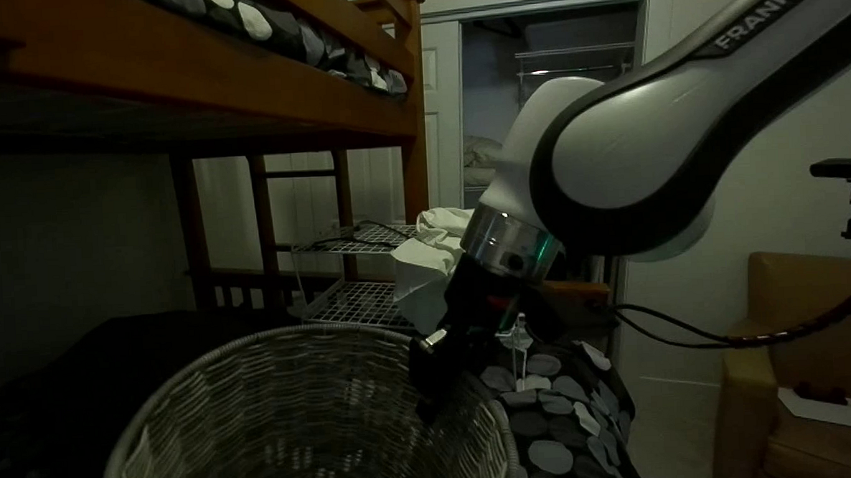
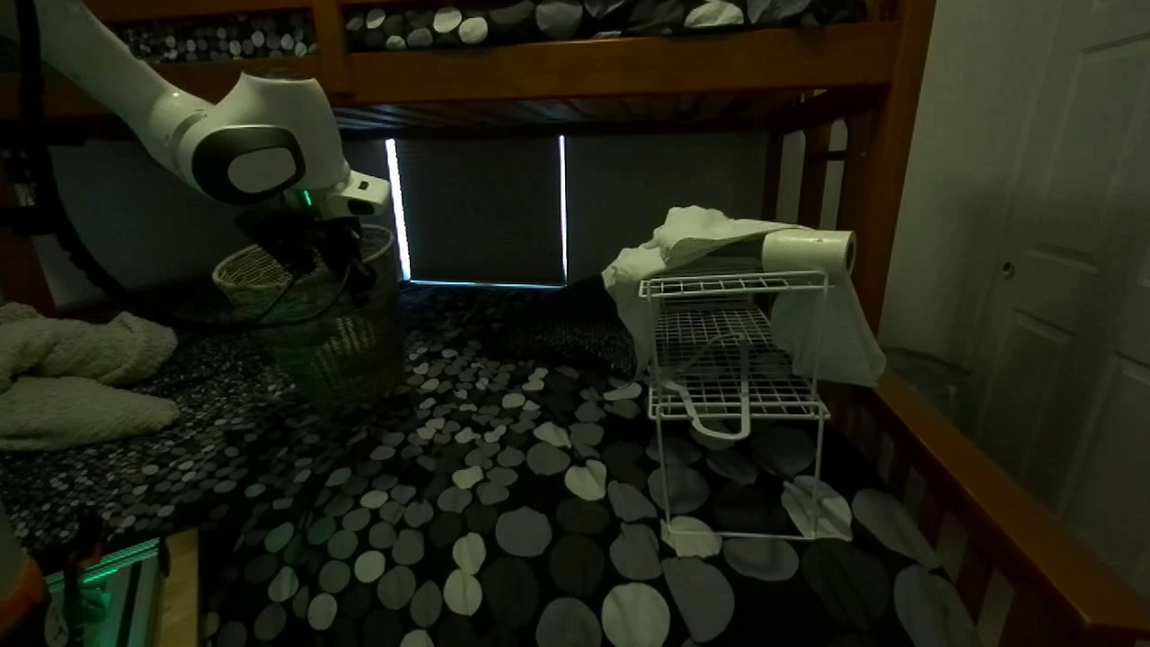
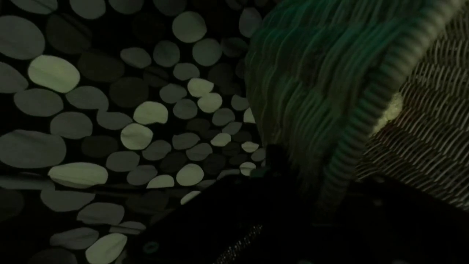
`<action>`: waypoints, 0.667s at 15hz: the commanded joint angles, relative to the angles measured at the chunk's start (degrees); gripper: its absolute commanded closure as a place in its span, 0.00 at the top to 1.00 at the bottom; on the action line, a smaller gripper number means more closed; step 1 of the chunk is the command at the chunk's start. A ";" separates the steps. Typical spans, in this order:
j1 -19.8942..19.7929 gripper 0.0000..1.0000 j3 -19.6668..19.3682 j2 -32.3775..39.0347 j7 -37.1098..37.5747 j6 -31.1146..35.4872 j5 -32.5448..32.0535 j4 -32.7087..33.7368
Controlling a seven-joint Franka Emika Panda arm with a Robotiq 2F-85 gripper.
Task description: Move the laundry basket backwards
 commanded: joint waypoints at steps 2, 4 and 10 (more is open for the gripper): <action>-0.15 0.03 0.15 -0.03 0.77 0.16 0.15 0.86; -1.80 0.03 0.70 3.22 4.01 6.16 0.36 3.35; -11.07 0.03 4.31 10.74 18.73 17.58 -12.14 9.62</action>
